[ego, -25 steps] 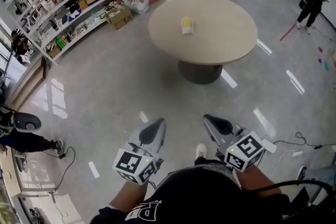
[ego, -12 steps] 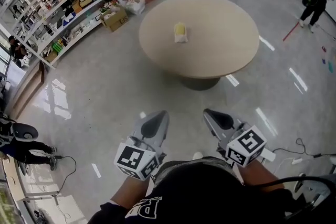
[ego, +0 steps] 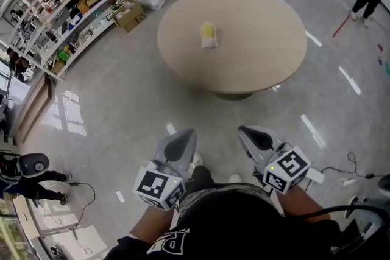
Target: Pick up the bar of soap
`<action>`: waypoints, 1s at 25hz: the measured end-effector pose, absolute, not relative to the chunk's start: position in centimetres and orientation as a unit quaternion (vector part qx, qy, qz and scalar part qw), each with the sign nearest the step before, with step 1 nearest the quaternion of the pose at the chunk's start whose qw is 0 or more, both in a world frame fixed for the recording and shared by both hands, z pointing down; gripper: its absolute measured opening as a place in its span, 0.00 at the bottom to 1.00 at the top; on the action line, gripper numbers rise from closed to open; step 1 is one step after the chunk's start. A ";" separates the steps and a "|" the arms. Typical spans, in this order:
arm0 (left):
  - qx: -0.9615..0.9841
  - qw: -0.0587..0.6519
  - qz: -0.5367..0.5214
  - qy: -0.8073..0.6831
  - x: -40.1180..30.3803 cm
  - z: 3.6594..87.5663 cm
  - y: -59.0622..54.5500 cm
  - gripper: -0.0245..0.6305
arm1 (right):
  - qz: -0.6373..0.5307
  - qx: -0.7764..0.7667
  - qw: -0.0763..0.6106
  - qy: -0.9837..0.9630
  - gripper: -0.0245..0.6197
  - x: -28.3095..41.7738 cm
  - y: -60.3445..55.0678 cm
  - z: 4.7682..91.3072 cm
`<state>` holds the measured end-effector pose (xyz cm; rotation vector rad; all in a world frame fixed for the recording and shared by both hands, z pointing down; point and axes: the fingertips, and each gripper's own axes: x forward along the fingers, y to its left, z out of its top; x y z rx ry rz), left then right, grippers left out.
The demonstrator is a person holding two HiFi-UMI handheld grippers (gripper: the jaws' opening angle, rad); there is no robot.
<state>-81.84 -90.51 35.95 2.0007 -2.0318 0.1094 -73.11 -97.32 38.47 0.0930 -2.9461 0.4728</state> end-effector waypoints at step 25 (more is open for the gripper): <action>0.751 0.141 0.010 -0.645 -106.8 36.2 -97.4 0.05 | 0.130 0.100 0.115 -0.980 0.05 -97.6 -102.2 37.2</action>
